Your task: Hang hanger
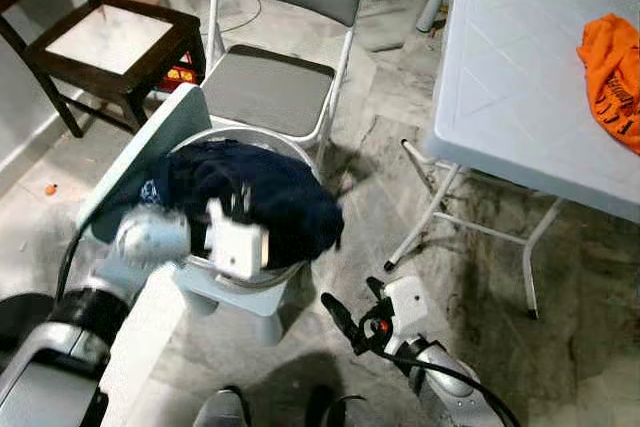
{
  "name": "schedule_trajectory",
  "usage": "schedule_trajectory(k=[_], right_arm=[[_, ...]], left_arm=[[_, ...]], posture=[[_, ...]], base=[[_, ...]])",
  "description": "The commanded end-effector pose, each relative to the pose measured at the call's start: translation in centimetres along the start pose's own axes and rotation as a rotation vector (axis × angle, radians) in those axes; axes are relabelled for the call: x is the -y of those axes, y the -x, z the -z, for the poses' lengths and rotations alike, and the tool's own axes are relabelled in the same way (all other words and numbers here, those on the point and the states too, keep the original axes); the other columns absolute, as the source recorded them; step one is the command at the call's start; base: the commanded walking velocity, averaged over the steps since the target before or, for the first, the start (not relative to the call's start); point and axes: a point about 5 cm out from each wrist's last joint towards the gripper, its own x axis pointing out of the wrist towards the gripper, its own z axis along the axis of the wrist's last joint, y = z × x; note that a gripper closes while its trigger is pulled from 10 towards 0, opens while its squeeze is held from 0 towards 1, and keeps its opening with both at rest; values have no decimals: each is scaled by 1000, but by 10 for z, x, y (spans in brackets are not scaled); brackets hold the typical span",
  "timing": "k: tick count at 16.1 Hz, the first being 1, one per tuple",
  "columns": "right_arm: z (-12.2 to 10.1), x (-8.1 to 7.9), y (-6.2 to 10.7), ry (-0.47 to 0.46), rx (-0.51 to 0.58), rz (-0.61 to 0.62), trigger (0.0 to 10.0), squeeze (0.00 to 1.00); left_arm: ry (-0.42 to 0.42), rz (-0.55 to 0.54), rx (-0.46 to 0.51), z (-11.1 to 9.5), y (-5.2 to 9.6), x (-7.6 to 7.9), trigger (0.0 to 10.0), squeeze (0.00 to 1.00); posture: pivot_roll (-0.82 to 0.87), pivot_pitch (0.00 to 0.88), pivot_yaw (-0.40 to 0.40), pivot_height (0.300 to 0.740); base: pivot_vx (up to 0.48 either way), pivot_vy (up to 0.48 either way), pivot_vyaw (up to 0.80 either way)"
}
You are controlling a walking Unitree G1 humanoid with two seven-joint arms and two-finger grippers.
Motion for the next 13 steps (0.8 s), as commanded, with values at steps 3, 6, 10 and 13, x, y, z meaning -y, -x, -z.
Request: schedule_trajectory(k=[3, 6, 10, 13], right_arm=[[1, 6, 10, 22, -26, -9, 10000, 0], [1, 6, 10, 26, -33, -23, 10000, 0], [0, 2, 7, 28, -43, -50, 10000, 0], [0, 0, 5, 24, -39, -49, 10000, 0]], left_arm=[[75, -117, -130, 19, 12, 10, 0, 0], [107, -352, -224, 29, 19, -5, 3922, 0], [128, -436, -229, 30, 15, 2, 10000, 0], [132, -441, -223, 28, 7, 3, 10000, 0]], posture=[[315, 229, -205, 740], [316, 240, -228, 740], [327, 242, -231, 740], [326, 242, -220, 740]], base=[[0, 0, 0], [0, 0, 0], [0, 0, 0], [0, 0, 0]])
